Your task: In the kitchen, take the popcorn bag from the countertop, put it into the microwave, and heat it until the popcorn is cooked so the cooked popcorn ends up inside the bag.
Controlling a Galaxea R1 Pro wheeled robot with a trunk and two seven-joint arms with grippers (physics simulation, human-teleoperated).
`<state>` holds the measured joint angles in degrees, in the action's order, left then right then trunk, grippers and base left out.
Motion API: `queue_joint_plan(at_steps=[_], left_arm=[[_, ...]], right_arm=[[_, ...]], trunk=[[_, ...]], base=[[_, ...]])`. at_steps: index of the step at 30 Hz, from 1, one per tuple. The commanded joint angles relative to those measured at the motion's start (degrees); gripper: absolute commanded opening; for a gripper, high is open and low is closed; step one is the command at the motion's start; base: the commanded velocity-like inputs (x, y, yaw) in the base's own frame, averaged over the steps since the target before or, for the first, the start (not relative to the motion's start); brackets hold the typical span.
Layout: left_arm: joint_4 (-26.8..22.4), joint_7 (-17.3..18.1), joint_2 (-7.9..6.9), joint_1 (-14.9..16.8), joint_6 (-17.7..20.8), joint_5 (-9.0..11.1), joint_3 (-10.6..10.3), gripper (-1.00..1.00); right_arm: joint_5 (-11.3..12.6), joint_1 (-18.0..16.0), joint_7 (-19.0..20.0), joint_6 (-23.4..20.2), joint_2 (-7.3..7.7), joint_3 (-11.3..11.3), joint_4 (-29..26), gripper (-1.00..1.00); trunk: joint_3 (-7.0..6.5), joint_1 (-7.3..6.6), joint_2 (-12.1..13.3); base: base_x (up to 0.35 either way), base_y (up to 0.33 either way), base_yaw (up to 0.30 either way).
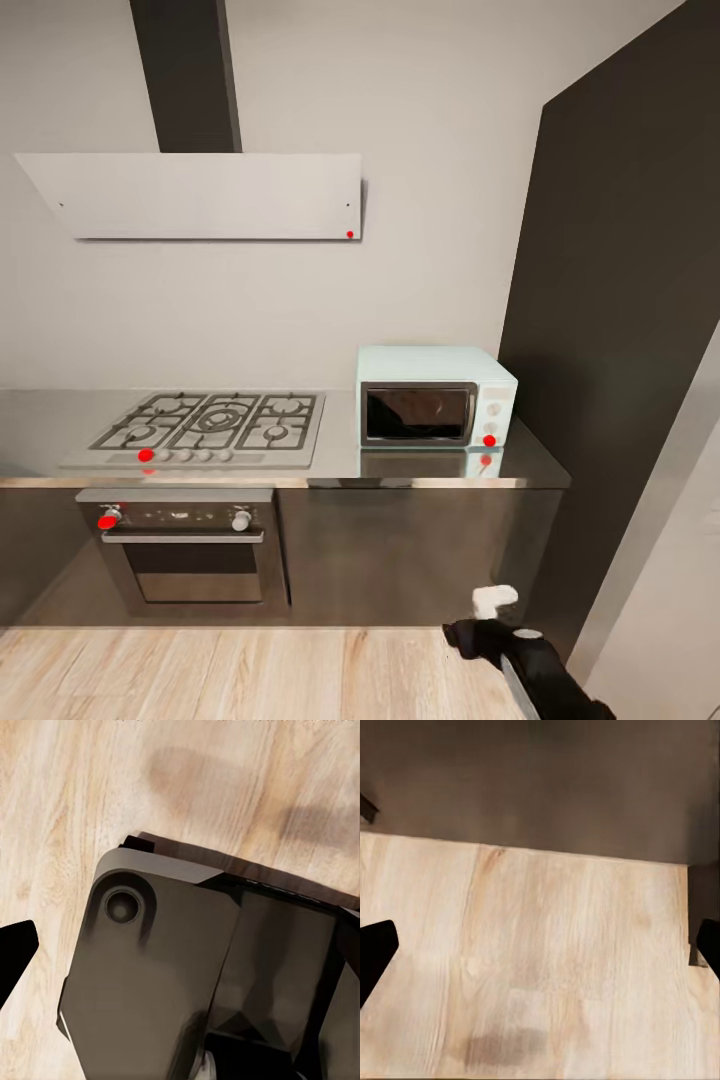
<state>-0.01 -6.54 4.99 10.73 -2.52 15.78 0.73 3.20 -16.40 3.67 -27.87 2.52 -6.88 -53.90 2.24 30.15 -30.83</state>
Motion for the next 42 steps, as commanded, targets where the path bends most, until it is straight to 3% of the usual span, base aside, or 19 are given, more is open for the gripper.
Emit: queue_joint_plan(at_steps=[1, 3, 4, 5, 11, 14, 19, 25, 30, 33, 38, 42], left_arm=[[0.02, -0.14, 0.02, 0.04, -0.2, 0.21, 0.06, 1.0], [0.01, -0.14, 0.02, 0.06, -0.2, 0.21, 0.06, 1.0], [0.01, -0.14, 0.02, 0.05, -0.2, 0.21, 0.06, 1.0], [0.01, -0.14, 0.02, 0.02, -0.2, 0.21, 0.06, 1.0], [0.02, -0.14, 0.11, 0.04, -0.2, 0.21, 0.06, 1.0], [0.03, -0.14, 0.11, 0.06, -0.2, 0.21, 0.06, 1.0], [0.01, -0.16, 0.11, 0.04, -0.2, 0.21, 0.06, 1.0], [0.01, -0.14, 0.11, 0.02, -0.2, 0.21, 0.06, 1.0], [0.01, -0.14, 0.11, 0.06, -0.2, 0.14, 0.03, 1.0], [0.01, -0.14, 0.11, 0.06, -0.2, 0.1, -0.01, 1.0], [0.01, -0.1, 0.04, 0.06, -0.2, 0.04, 0.04, 1.0], [0.01, 0.17, 0.03, 0.05, -0.2, 0.04, 0.05, 1.0]], right_arm=[[0.9, -0.92, -0.06, -2.01, 0.15, 0.45, -2.33, 1.0], [1.71, -2.3, -0.21, -6.48, 0.39, 2.87, -8.02, 1.0], [1.95, -4.55, -0.4, -9.49, 0.56, 5.52, -12.34, 1.0], [1.98, -6.63, -0.49, -10.7, 0.64, 6.69, -13.58, 1.0], [1.81, -17.98, -0.9, -12.26, 0.81, 10.74, -14.13, 1.0], [1.71, -20.9, -0.86, -12.34, 0.89, 11.29, -14.56, 1.0], [1.67, -21.91, -2.5, -10.27, 1.49, 11.43, -14.1, 1.0], [1.67, -21.99, -1.81, 4.61, 2.09, 11.13, -6.68, 1.0], [1.22, -21.99, -1.2, 7.16, 3.95, 10.94, -2.57, 1.0], [0.52, -21.97, -1.14, 8.59, 4.17, 10.81, -2.03, 1.0], [-2.77, -21.93, -0.79, 10.29, 4.24, 10.77, -0.67, 1.0], [-3.3, -21.93, 0.4, 10.46, 4.26, 10.83, 0.91, 1.0]], trunk=[[0.13, 0.02, -0.1], [0.13, 0.02, -0.1], [0.13, 0.02, -0.1], [0.13, 0.02, -0.1], [0.13, 0.02, -0.1], [0.13, 0.02, -0.1], [0.13, 0.02, -0.1], [0.13, 0.02, -0.1], [0.13, 0.02, -0.1], [0.13, 0.02, -0.1], [0.13, 0.02, -0.1], [0.13, 0.02, -0.1]], base=[[0.0, 0.0, 0.0], [0.0, 0.0, 0.0], [0.0, 0.0, 0.0], [0.0, 0.0, 0.0], [0.0, 0.0, 0.0], [0.0, 0.0, 0.0], [0.0, 0.0, 0.0], [0.0, 0.0, 0.0], [0.0, 0.0, 0.0], [0.0, 0.0, 0.0], [0.0, 0.0, 0.0], [0.0, 0.0, 0.0]])
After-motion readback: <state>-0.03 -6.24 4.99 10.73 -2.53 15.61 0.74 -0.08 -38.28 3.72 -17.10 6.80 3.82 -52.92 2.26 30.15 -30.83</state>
